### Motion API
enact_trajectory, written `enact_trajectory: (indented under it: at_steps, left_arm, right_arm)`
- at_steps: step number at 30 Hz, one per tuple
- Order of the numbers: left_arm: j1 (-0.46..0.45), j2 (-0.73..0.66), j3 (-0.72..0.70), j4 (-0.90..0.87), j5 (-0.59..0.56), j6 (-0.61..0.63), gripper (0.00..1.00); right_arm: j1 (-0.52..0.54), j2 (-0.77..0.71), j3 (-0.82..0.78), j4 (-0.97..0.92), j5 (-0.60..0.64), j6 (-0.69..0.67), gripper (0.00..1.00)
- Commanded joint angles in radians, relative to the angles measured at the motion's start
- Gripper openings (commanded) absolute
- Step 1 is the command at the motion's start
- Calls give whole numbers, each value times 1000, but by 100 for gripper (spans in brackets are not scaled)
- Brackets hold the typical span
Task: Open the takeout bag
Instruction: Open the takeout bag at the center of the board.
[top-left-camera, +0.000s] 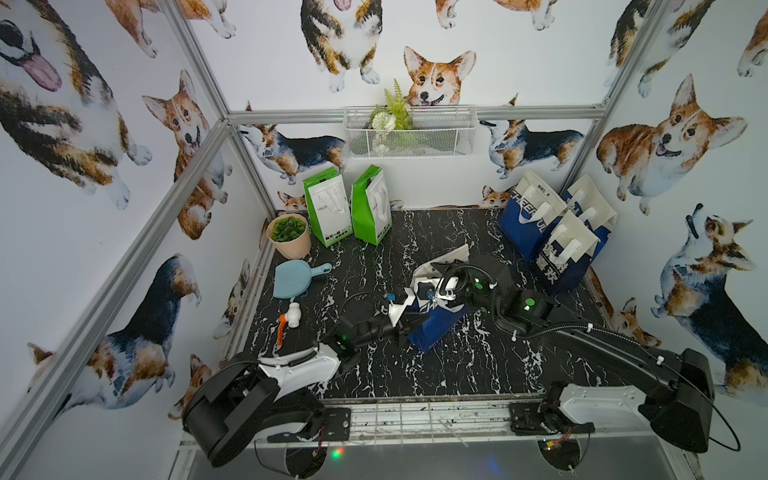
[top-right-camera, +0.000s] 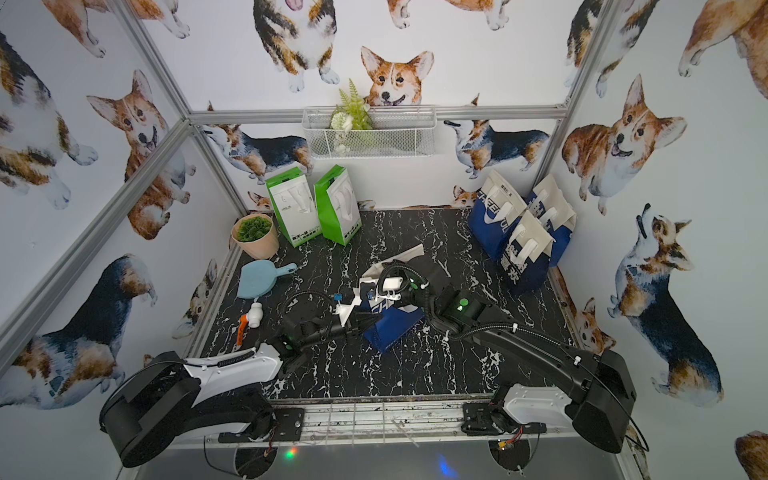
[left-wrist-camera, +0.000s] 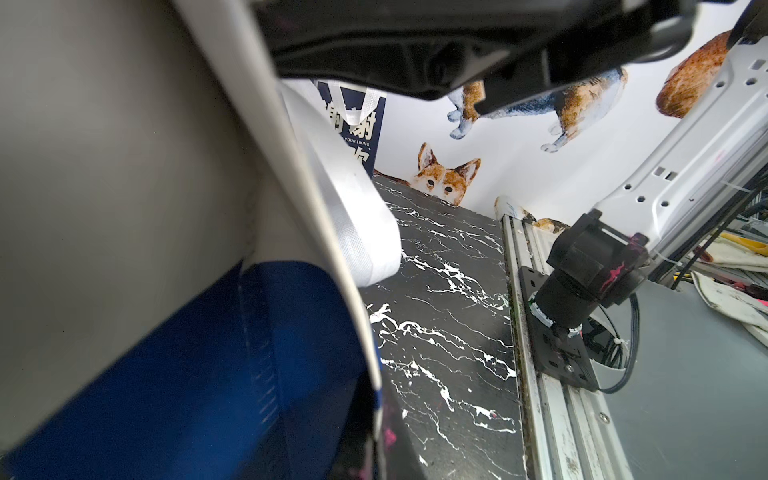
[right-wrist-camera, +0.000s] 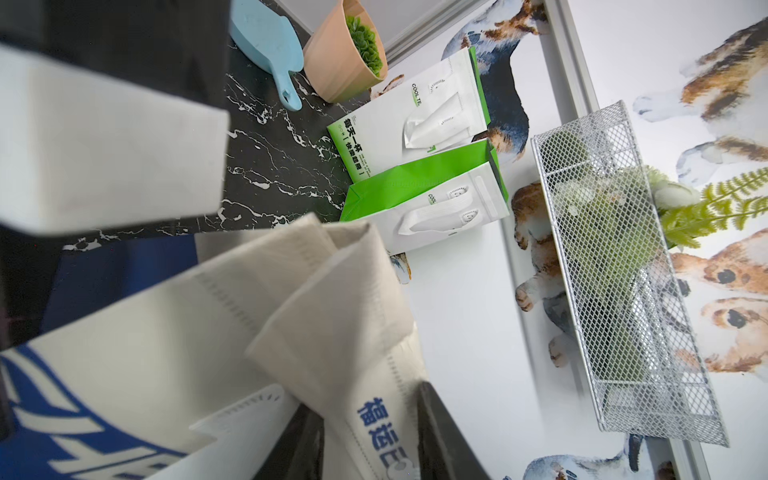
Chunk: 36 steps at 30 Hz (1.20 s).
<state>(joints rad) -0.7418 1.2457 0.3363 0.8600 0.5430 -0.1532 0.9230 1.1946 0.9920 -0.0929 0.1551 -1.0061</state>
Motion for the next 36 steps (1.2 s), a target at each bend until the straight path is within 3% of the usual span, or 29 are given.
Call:
enact_trajectory:
  at_steps: [1,9,14,23,36]
  left_arm:
    - [-1,-6,6,39,28,12,0]
    - [-1,-3,8,40,31,11,0]
    - [-1,-3,8,39,29,11,0]
    - [-2,-3,7,39,23,11,0]
    - [-3,0,10,37,29,13,0]
  right_arm:
    - [0,-15,-10,96,-29,54,35]
    - [-2,-12,-10,89,-70,82,24]
    - [-4,4,6,49,-68,77,0]
    - [-15,-9,103,-60,-55,51,0]
    - [-46,104,412,-505,-85,-79,0]
